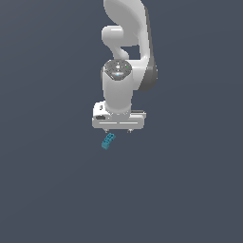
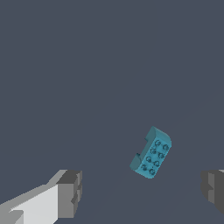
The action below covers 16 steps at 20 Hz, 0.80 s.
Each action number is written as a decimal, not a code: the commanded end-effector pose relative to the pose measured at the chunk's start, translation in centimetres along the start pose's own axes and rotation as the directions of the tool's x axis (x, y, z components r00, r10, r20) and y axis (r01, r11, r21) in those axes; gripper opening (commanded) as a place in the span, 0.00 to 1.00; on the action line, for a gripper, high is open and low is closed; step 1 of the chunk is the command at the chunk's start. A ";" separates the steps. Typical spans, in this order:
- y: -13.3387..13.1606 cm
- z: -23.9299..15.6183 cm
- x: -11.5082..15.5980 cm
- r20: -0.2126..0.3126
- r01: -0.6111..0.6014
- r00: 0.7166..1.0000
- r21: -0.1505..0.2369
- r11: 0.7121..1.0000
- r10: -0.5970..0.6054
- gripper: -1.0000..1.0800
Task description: Pick up the object and move it to a goal position.
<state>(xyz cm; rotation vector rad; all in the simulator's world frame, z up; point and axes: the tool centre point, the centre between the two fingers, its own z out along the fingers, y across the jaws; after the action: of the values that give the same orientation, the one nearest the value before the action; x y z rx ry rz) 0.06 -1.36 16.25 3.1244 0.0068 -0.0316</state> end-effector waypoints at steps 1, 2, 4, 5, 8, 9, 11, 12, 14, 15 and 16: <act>0.0 0.0 0.0 0.000 0.000 1.000 0.000 1.000 0.000 0.96; 0.0 -0.1 0.0 -0.001 0.001 1.000 0.000 1.000 -0.001 0.96; 0.0 -0.5 0.3 -0.010 0.006 1.000 0.000 1.000 -0.006 0.96; 0.0 -0.8 0.5 -0.018 0.011 1.000 0.000 1.000 -0.011 0.96; 0.0 -2.2 1.2 -0.046 0.029 0.999 -0.001 1.000 -0.029 0.96; 0.1 -2.4 1.3 -0.052 0.032 0.998 -0.001 0.999 -0.032 0.96; 0.1 -2.6 1.5 -0.057 0.034 0.998 -0.001 0.999 -0.034 0.96; 0.1 -2.6 1.4 -0.055 0.033 0.998 -0.001 0.999 -0.034 0.96; 0.1 -2.5 1.4 -0.054 0.033 0.998 -0.001 0.999 -0.033 0.96; 0.1 -2.5 1.4 -0.053 0.031 0.998 -0.001 1.000 -0.031 0.96; 0.1 -2.4 1.4 -0.054 0.028 0.998 0.000 1.000 -0.028 0.96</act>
<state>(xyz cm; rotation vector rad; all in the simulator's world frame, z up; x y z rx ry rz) 1.50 -1.39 18.71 3.1241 0.0554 0.0525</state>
